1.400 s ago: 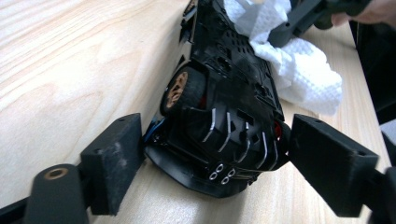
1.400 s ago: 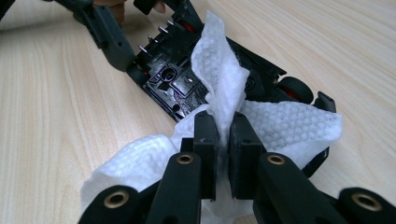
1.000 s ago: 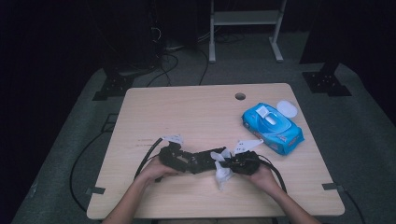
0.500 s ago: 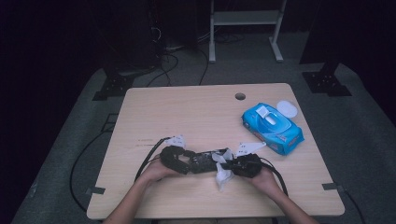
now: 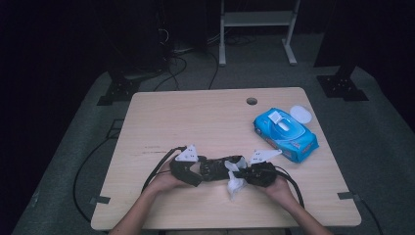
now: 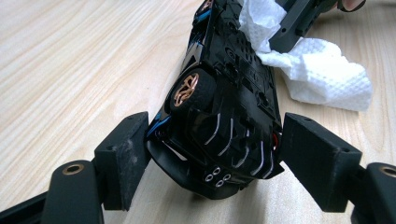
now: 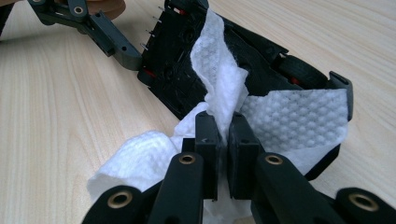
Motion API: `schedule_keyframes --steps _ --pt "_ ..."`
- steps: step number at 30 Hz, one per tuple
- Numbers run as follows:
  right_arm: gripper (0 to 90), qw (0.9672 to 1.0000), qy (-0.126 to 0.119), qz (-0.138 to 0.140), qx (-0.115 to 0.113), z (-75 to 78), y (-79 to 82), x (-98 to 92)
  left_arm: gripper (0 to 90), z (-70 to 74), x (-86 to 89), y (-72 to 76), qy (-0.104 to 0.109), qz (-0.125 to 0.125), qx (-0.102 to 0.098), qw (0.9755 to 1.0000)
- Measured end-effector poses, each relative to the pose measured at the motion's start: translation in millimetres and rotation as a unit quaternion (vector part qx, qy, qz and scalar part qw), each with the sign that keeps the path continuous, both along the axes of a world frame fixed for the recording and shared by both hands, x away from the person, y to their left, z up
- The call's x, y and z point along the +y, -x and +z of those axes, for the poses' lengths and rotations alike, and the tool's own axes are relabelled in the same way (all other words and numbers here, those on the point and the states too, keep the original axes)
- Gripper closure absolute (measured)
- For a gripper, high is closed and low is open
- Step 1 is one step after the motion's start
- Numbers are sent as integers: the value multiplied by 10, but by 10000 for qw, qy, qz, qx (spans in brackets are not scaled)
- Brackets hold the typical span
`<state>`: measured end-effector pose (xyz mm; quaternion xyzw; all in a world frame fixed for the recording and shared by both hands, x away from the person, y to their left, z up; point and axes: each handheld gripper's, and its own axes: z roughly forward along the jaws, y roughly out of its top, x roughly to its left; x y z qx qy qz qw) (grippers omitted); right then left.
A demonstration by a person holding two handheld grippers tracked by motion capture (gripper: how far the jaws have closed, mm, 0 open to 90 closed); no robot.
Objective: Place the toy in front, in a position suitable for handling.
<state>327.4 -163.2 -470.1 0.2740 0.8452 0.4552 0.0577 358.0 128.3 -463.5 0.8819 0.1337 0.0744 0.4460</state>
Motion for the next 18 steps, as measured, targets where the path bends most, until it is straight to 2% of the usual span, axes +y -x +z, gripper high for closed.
schedule_keyframes --steps 3,5,7,11,18 --pt "844 10000 -3 18 23 -5 7 -4 306 11 15 1 164 65 -23 9998" --pt "844 10000 7 11 -1 -8 19 -2 308 14 5 2 170 92 -59 9998" --pt "844 10000 21 28 10 -8 21 1 327 16 8 -9 211 98 -15 9997" --pt "845 10000 23 65 23 -19 37 3 342 -11 4 -20 225 112 133 9996" --pt "845 9999 63 91 43 -22 49 16 354 -20 -18 -23 202 90 132 9997"
